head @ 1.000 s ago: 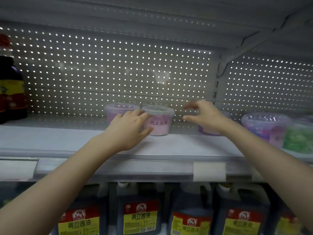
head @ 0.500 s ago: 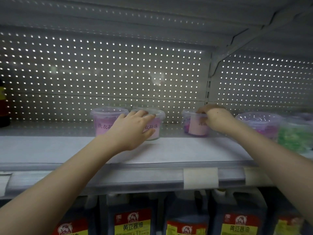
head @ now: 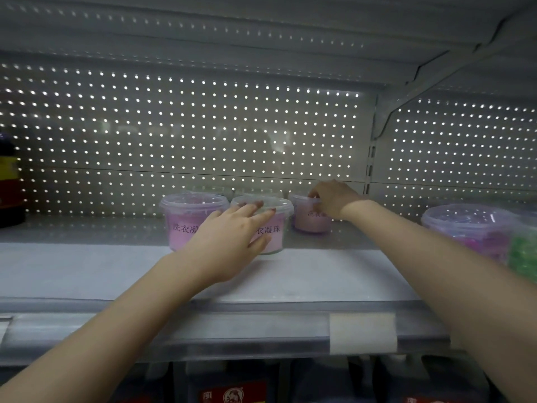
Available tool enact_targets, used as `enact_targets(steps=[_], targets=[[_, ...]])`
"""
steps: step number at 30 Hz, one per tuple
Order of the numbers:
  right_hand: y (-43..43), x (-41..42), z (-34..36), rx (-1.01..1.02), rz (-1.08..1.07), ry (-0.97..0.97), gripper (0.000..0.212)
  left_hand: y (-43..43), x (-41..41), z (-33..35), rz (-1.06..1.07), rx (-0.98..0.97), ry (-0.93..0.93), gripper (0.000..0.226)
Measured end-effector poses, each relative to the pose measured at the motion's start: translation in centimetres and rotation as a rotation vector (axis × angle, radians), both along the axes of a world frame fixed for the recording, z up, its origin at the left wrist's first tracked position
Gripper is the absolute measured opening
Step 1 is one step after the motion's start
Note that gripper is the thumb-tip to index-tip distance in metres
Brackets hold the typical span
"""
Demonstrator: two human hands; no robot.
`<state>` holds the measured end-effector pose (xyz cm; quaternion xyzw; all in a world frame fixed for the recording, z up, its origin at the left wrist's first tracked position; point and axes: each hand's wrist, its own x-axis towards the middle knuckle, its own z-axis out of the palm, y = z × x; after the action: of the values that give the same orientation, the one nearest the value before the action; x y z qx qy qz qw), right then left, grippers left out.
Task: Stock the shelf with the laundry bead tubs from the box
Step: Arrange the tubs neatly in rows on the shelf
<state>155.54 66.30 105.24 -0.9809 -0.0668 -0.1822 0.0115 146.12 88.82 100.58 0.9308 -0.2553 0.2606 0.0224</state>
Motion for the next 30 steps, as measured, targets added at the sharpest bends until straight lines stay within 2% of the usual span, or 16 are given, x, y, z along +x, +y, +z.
enact_targets(steps=[5,11,14,19,30], targets=[[0.5,1.3,-0.2,-0.014,0.008,-0.012,0.032,-0.1,0.1,-0.2,0.000,-0.012,-0.013,0.051],[-0.4,1.0,-0.1,0.039,0.013,0.005,0.029,0.0,0.2,-0.2,-0.003,-0.013,-0.014,0.051],[-0.5,-0.4,-0.2,0.065,-0.023,0.022,0.042,0.0,0.0,-0.1,0.011,-0.002,-0.011,0.052],[-1.0,-5.2,-0.5,0.105,-0.054,0.020,0.045,-0.6,-1.0,0.5,0.017,0.004,0.042,0.055],[-5.2,-16.1,-2.0,0.121,-0.074,-0.263,0.033,-5.8,-5.1,-0.3,-0.153,-0.056,-0.016,0.047]])
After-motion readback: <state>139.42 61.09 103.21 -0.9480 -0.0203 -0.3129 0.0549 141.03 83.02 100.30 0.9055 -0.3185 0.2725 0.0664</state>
